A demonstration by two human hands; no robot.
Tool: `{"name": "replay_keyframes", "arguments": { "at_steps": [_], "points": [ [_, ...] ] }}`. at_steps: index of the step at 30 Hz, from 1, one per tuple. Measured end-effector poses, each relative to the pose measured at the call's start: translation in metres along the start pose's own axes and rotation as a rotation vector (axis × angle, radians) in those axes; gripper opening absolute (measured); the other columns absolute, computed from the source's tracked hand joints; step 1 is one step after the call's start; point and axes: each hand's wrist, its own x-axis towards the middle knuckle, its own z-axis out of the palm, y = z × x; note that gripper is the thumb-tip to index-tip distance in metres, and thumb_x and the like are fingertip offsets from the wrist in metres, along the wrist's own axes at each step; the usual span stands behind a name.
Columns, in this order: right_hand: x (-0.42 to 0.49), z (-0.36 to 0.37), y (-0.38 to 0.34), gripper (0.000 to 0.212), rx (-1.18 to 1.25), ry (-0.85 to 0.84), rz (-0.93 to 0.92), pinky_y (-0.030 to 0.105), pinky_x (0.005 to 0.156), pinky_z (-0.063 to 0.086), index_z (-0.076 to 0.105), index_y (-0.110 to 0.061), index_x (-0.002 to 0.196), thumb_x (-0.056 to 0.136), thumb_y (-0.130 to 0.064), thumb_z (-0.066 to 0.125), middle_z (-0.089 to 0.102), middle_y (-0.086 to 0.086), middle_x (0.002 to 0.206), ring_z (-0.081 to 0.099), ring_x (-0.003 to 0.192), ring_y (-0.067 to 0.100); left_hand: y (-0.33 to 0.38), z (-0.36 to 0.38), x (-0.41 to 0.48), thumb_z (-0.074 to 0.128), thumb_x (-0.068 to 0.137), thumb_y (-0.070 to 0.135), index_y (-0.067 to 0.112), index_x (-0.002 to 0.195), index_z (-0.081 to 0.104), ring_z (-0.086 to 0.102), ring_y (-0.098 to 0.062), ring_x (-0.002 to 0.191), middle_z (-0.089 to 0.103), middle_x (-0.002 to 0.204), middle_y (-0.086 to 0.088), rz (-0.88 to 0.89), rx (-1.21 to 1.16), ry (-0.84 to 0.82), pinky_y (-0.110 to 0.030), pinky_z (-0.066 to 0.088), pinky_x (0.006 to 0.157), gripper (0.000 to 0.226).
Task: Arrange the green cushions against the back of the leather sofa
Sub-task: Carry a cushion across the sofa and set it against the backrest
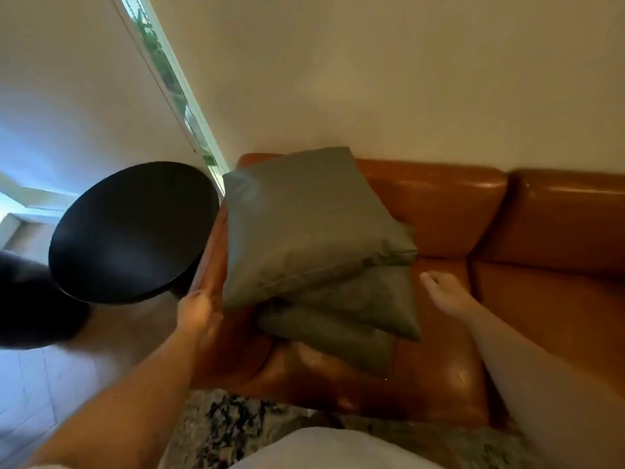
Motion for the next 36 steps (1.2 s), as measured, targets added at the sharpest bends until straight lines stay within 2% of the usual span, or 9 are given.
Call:
{"name": "replay_keyframes", "arguments": {
  "at_steps": [3, 5, 7, 10, 13, 19, 26, 32, 36],
  "points": [
    [0.041, -0.014, -0.049, 0.034, 0.222, 0.102, 0.04, 0.044, 0.078, 0.047, 0.059, -0.012, 0.124, 0.108, -0.017, 0.03, 0.056, 0.014, 0.113, 0.054, 0.087, 0.026, 0.046, 0.018, 0.018, 0.047, 0.102, 0.042, 0.009, 0.118, 0.065, 0.061, -0.022, 0.073, 0.066, 0.09, -0.006, 0.016, 0.05, 0.036, -0.033, 0.046, 0.061, 0.041],
    [0.059, -0.021, -0.076, 0.039, 0.36, 0.124, 0.097, 0.05, 0.086, 0.049, 0.06, -0.007, 0.13, 0.107, -0.008, 0.029, 0.055, 0.014, 0.123, 0.055, 0.099, 0.032, 0.07, 0.036, 0.028, 0.047, 0.101, 0.05, 0.013, 0.119, 0.063, 0.057, -0.019, 0.072, 0.062, 0.086, -0.003, 0.019, 0.074, -0.028, -0.035, 0.048, 0.066, 0.045],
    [0.075, -0.021, -0.09, 0.038, 0.356, 0.092, 0.122, 0.053, 0.092, 0.047, 0.064, -0.004, 0.122, 0.108, -0.018, 0.032, 0.06, 0.02, 0.119, 0.057, 0.099, 0.034, 0.085, 0.053, 0.033, 0.05, 0.098, 0.055, 0.017, 0.127, 0.06, 0.061, -0.019, 0.079, 0.065, 0.091, -0.003, 0.024, 0.081, -0.079, -0.041, 0.053, 0.081, 0.049],
    [0.096, -0.023, -0.113, 0.048, 0.322, -0.01, 0.199, 0.047, 0.088, 0.044, 0.063, -0.002, 0.114, 0.107, -0.038, 0.033, 0.061, 0.024, 0.118, 0.06, 0.095, 0.035, 0.098, 0.069, 0.048, 0.064, 0.087, 0.061, 0.04, 0.141, 0.052, 0.067, -0.02, 0.103, 0.067, 0.123, -0.003, 0.092, 0.078, -0.185, -0.037, 0.056, 0.078, 0.059],
    [0.118, -0.028, -0.122, 0.072, 0.294, -0.135, 0.312, 0.046, 0.102, 0.042, 0.053, -0.006, 0.137, 0.1, -0.063, 0.029, 0.056, 0.017, 0.137, 0.057, 0.119, 0.038, 0.102, 0.074, 0.072, 0.074, 0.067, 0.075, 0.068, 0.137, 0.041, 0.063, -0.022, 0.12, 0.058, 0.142, 0.006, 0.167, 0.084, -0.233, -0.046, 0.055, 0.095, 0.078],
    [0.148, -0.032, -0.157, 0.109, 0.408, -0.171, 0.312, 0.054, 0.114, 0.031, 0.027, -0.017, 0.157, 0.076, -0.09, 0.034, 0.036, 0.009, 0.159, 0.04, 0.14, 0.04, 0.108, 0.083, 0.088, 0.079, 0.055, 0.081, 0.053, 0.14, 0.048, 0.068, -0.029, 0.115, 0.067, 0.132, -0.006, 0.014, -0.025, -0.229, -0.054, 0.052, 0.099, 0.095],
    [0.153, -0.018, -0.134, 0.126, 0.453, -0.11, 0.209, 0.052, 0.104, 0.047, 0.05, -0.018, 0.144, 0.046, -0.096, 0.052, 0.061, 0.009, 0.135, 0.062, 0.117, 0.035, 0.103, 0.099, 0.06, 0.061, 0.057, 0.093, 0.04, 0.147, 0.045, 0.06, -0.028, 0.123, 0.062, 0.136, -0.003, 0.174, 0.011, -0.164, -0.056, 0.042, 0.11, 0.105],
    [0.117, -0.039, -0.093, 0.1, 0.533, -0.045, 0.126, 0.052, 0.106, 0.045, 0.049, -0.022, 0.145, 0.068, -0.087, 0.052, 0.06, 0.005, 0.135, 0.06, 0.118, 0.032, 0.102, 0.131, 0.001, 0.045, 0.1, 0.053, 0.026, 0.152, 0.039, 0.053, -0.022, 0.123, 0.056, 0.114, 0.008, 0.338, 0.035, -0.105, -0.051, 0.034, 0.116, 0.059],
    [0.082, -0.067, -0.043, 0.062, 0.674, -0.005, 0.05, 0.044, 0.095, 0.054, 0.059, -0.018, 0.134, 0.09, -0.063, 0.056, 0.069, 0.005, 0.118, 0.068, 0.104, 0.028, 0.089, 0.16, -0.047, 0.048, 0.087, 0.076, 0.028, 0.15, 0.043, 0.055, -0.019, 0.125, 0.06, 0.132, 0.006, 0.41, 0.133, -0.099, -0.042, 0.037, 0.113, 0.079]
  ]
}}
